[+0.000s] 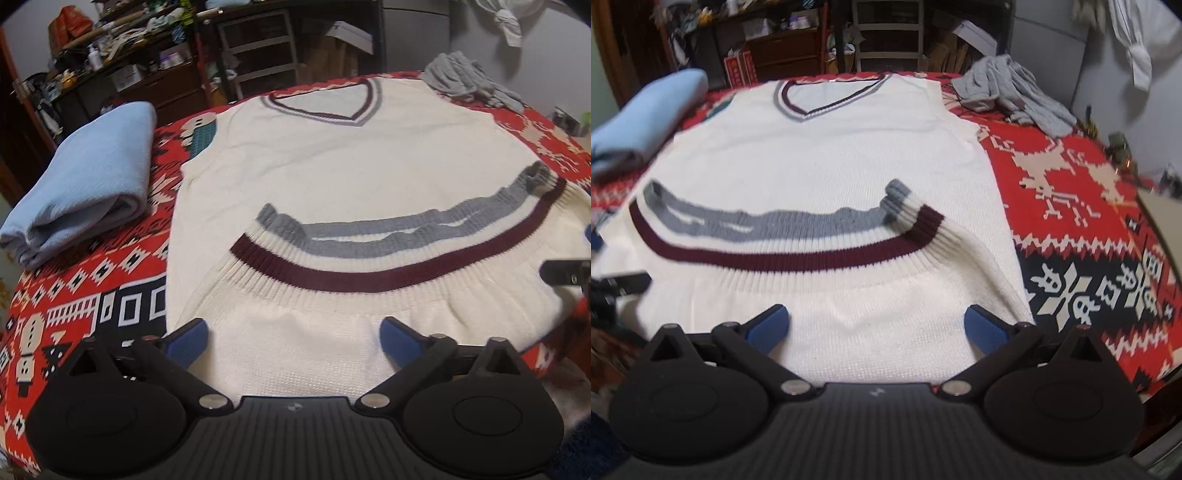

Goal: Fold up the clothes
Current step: 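Open both tools to release the folded hem on the vest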

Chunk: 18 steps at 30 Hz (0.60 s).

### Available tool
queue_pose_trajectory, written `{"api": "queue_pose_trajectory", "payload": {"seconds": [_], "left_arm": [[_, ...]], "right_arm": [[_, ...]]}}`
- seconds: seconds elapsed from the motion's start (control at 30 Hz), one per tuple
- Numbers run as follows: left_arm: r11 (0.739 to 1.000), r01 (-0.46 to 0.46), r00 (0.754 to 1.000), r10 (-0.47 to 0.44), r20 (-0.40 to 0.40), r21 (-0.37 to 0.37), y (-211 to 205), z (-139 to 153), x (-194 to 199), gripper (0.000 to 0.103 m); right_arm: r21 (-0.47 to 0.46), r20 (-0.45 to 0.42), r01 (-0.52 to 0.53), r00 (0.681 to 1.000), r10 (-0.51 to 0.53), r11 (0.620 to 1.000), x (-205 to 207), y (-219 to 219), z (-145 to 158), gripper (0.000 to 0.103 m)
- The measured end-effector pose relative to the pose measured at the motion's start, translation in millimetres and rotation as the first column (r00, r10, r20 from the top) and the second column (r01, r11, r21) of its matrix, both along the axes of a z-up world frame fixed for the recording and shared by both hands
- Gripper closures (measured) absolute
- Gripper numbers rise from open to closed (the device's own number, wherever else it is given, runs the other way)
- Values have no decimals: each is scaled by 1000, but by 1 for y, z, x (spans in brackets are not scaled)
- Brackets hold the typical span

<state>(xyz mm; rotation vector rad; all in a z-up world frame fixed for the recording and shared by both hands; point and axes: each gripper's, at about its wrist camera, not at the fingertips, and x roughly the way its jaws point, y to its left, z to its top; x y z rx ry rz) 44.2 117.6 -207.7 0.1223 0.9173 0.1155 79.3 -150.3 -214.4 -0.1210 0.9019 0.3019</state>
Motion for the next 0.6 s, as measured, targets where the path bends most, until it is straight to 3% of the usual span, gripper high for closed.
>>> {"api": "queue_pose_trajectory", "payload": {"seconds": [0.27, 0.37, 0.6], "left_arm": [[991, 46, 998, -41, 47, -123, 15, -6, -7, 0], [990, 89, 993, -81, 80, -105, 12, -6, -13, 0], [984, 132, 990, -124, 69, -121, 19, -7, -7, 0]], "right_arm": [[24, 80, -36, 996, 34, 999, -13, -6, -1, 0], [29, 105, -35, 994, 31, 999, -17, -7, -2, 0], [20, 68, -38, 997, 36, 999, -10, -5, -1, 0]]}}
